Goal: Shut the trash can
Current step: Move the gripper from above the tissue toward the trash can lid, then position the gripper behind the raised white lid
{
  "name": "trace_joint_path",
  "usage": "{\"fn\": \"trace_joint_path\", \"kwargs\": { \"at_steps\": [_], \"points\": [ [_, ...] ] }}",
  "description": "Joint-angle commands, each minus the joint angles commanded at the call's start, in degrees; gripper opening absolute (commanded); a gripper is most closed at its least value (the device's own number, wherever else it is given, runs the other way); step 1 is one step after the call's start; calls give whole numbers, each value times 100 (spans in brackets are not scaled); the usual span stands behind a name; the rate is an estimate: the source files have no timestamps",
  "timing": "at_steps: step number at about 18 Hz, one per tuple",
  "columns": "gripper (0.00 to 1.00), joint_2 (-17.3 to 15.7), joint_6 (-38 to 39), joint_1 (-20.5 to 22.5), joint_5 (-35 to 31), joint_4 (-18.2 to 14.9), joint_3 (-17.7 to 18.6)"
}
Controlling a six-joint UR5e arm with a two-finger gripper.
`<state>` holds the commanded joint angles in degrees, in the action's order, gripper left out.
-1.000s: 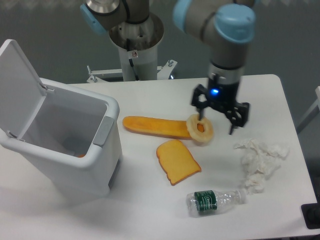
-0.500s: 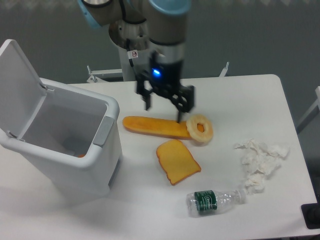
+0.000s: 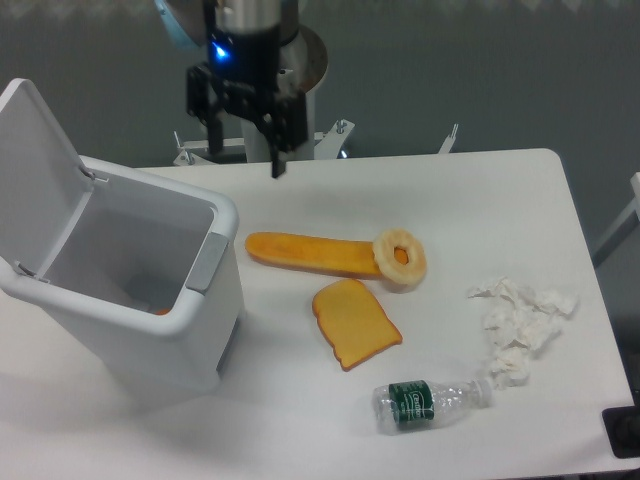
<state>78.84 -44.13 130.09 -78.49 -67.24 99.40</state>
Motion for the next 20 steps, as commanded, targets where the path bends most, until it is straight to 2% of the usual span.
{"fn": "trace_joint_path", "kwargs": {
  "at_steps": [8,12,20],
  "points": [
    [100,-97,976,-959,342,-114,17],
    [100,-71,1389,-1021,685,-53,18],
    [100,53,1732,-1030,1081,53,-9]
  ]
}}
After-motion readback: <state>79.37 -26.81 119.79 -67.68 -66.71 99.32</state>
